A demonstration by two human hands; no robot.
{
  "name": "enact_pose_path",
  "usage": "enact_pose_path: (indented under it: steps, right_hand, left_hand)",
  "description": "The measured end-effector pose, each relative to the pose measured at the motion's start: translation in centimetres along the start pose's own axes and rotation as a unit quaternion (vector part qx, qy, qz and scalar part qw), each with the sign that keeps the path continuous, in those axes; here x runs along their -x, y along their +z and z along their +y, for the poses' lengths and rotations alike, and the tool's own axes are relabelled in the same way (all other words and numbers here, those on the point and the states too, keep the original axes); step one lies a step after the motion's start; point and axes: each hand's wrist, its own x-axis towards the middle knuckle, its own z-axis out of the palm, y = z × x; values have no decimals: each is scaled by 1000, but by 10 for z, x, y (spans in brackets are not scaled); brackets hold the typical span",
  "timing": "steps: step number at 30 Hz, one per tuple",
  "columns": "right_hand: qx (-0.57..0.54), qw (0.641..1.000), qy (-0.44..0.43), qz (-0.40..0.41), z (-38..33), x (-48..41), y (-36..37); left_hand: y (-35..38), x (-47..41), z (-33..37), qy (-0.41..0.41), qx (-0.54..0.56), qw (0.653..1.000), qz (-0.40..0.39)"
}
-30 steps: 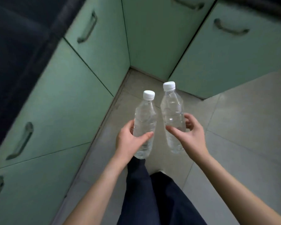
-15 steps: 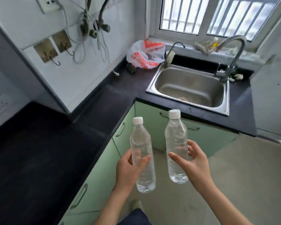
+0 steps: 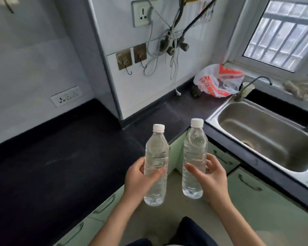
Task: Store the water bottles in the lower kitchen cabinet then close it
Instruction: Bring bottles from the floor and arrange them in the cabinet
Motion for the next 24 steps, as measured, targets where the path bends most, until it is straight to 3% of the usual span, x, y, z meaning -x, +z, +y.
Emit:
enact_pose_path:
  steps: [5, 11, 16, 24]
  right_hand:
    - [3, 987, -20, -161, -13, -46, 23]
    - [27, 934, -30, -356, -15, -62, 45]
    - [52, 853, -33, -518, -2, -31, 66]
    - [70, 717, -70, -690, -3, 89, 92]
  left_hand:
    - [-3, 11, 4, -44, 30, 986, 161]
    - [16, 66, -7, -123, 71, 925, 352]
    - [45, 139, -17, -167, 110, 836, 510]
    - [62, 278, -36, -198, 111, 673, 704]
